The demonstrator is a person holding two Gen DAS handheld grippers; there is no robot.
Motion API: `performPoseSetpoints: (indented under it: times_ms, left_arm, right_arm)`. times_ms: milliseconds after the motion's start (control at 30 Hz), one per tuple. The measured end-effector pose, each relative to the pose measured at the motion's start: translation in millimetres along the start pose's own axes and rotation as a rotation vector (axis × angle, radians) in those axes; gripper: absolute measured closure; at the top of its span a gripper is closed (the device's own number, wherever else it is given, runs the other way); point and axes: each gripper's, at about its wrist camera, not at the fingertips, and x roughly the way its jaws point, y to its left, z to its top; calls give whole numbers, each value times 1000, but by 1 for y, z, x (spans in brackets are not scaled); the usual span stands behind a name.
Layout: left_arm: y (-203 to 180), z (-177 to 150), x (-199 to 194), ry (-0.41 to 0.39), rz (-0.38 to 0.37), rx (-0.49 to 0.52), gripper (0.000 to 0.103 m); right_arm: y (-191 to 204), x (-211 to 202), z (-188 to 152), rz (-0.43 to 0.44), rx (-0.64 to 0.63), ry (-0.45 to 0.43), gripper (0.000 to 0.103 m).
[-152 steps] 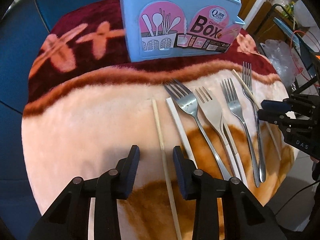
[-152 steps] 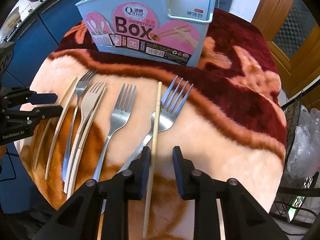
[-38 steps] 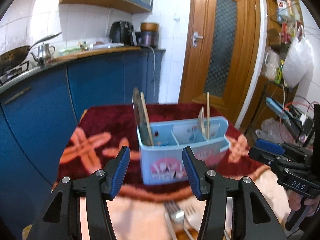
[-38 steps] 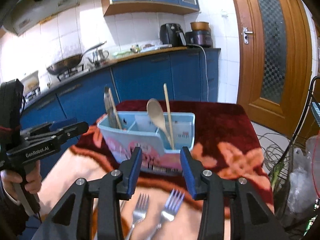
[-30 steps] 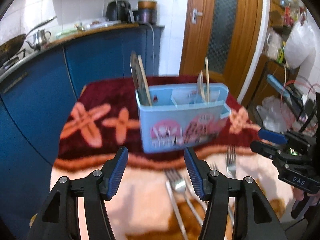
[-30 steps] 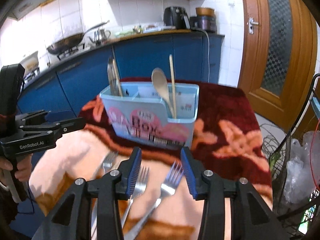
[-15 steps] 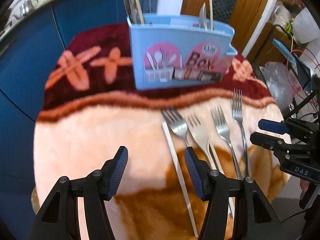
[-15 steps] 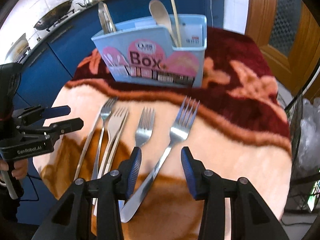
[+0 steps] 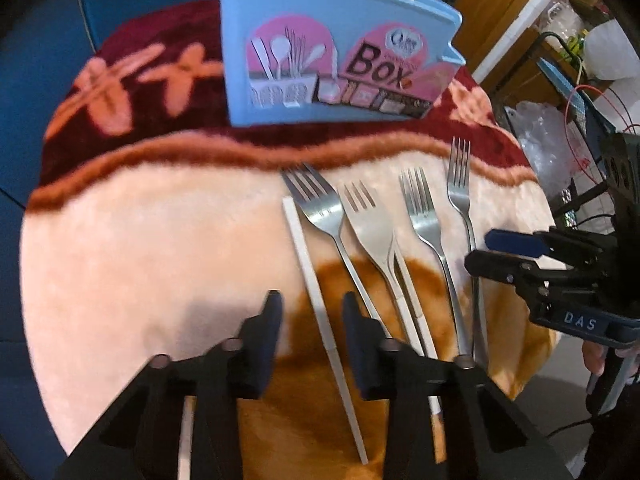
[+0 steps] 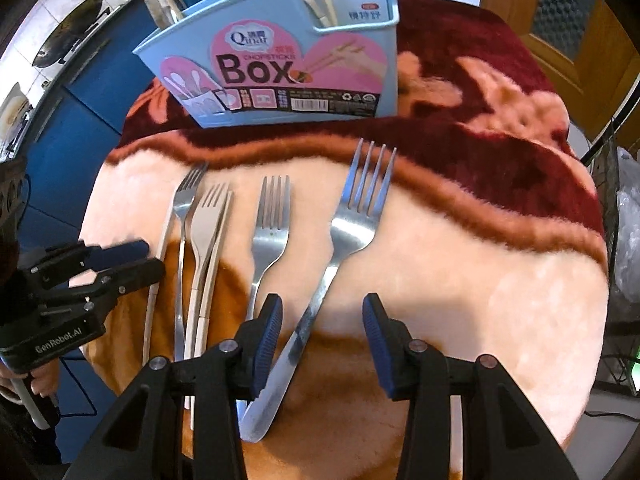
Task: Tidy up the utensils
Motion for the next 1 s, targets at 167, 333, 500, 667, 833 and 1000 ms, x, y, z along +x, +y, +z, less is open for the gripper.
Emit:
performPoseSetpoints:
  times_ms: [167, 333, 500, 667, 833, 1000]
  left_arm:
    - [-1, 2, 3, 12, -3, 5, 80]
    - [0, 4, 6, -4, -11, 23, 90]
    - [6, 2, 5, -27, -47, 1, 93]
    - [13, -6, -3, -59, -81, -20, 97]
    - [20, -17, -16, -123, -105, -38, 97]
    - [22, -22, -39, -249, -114, -35, 97]
  right_arm:
    - [-3, 3, 7, 4, 14, 16, 59]
    - [-3, 6, 11, 5, 7, 17, 61]
    - [6, 9, 10, -49, -36, -11, 81]
    - [2, 7, 7, -24, -23, -47, 90]
    - [-18, -3, -1, 82, 50, -107, 95]
    - [-24, -15, -16, 162, 78, -212, 95]
